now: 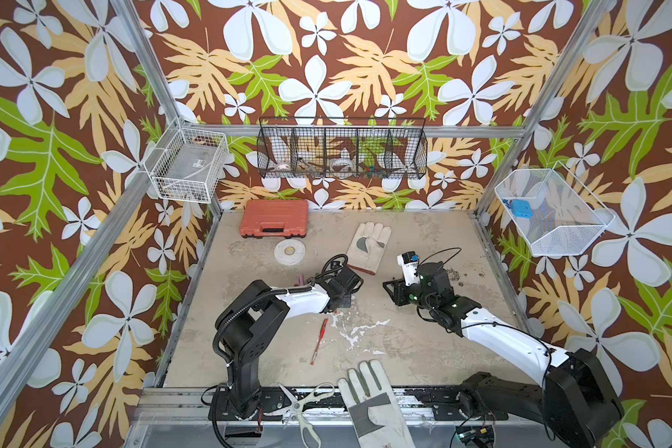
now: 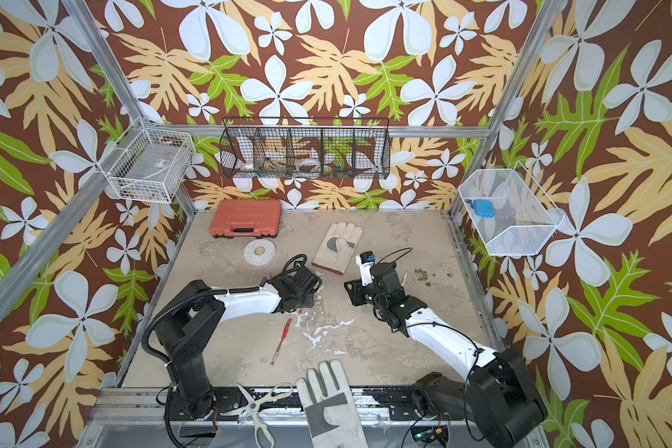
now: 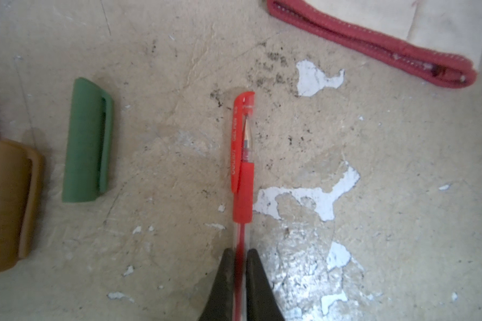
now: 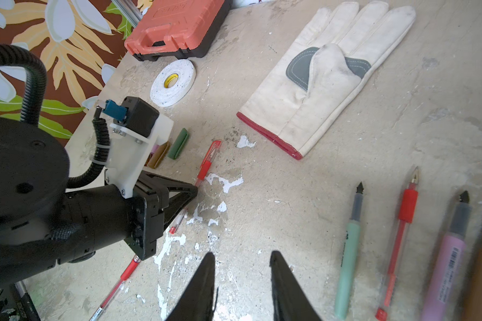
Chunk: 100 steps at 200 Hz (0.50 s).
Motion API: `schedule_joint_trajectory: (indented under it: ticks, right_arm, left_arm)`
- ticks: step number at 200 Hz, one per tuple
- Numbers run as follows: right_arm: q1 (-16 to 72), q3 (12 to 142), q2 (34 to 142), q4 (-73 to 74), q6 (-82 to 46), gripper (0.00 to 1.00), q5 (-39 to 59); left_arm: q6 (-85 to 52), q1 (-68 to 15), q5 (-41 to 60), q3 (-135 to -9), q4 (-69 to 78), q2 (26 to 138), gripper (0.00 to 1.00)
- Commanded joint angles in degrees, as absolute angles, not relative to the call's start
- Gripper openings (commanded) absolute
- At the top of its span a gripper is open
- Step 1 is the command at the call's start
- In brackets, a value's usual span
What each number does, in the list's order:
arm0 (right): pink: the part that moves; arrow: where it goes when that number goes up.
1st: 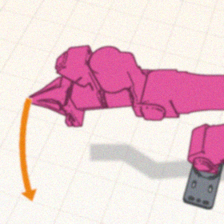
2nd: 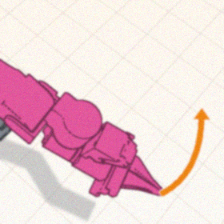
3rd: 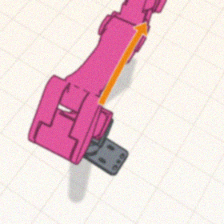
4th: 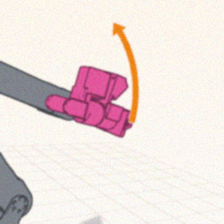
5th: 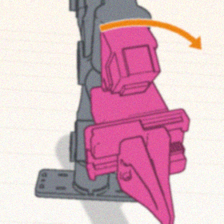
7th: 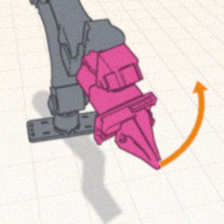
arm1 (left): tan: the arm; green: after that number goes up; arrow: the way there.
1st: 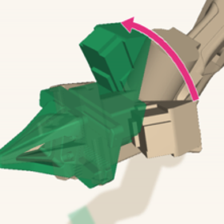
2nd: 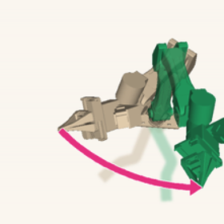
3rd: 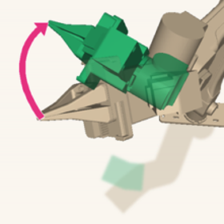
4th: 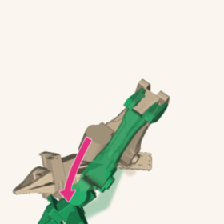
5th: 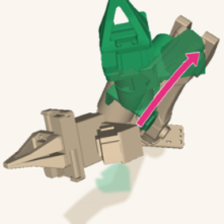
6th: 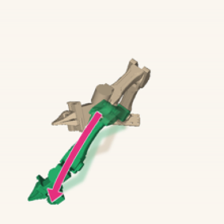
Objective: Open the pen caps
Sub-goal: 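Raise the red pen upright with the left gripper while right approaches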
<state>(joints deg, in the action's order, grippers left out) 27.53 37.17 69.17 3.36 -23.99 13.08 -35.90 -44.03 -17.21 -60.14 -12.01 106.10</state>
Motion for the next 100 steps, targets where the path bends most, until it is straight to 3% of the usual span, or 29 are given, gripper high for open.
schedule_joint_trajectory:
  ticks: [1,44,100]
  right_arm:
    - [27.6,36.97,68.81,4.05,-24.02,0.34,12.39]
    - [27.6,36.48,68.45,5.09,-24.05,0.34,13.83]
    - [27.6,35.53,65.73,7.24,-24.92,0.34,17.11]
  left_arm:
    - [-32.99,-44.03,-13.25,-59.67,-16.08,106.48,0.0]
    - [-32.81,-44.02,-9.79,-51.02,-6.4,97.35,0.0]
    - [-29.88,-43.95,-3.69,-49.7,3.63,89.22,0.0]
